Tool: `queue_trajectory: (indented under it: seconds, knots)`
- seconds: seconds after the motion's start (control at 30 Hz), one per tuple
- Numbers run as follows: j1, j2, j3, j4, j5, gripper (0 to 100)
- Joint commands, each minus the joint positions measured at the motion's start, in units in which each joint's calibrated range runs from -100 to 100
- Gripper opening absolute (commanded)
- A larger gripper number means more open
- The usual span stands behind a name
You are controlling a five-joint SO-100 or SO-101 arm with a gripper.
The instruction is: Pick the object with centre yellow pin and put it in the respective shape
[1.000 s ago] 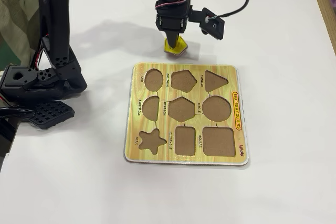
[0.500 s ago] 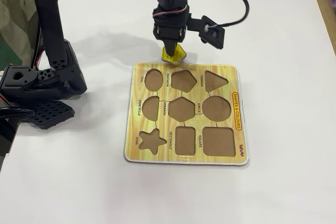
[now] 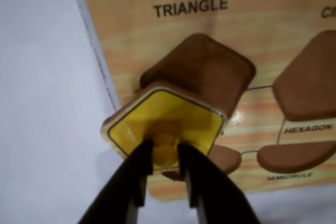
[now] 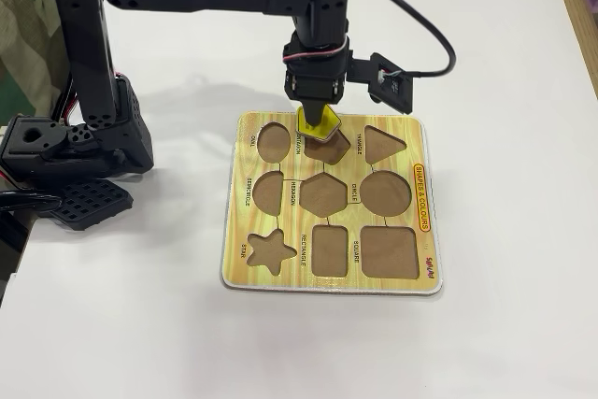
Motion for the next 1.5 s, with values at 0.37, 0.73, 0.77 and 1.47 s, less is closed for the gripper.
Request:
queue_trajectory:
  seconds: [0.37,0.73,0.77,1.47]
  knots:
    - [5.09,-2.49,-0.36,-0.47,2.92,5]
    - [4.01,1.02,-1.35,-0.56,3.34,5]
    - [3.91,1.02,-1.35,-0.64,3.34,5]
    - [3.23,0.86,-0.63,-6.09,3.28,5]
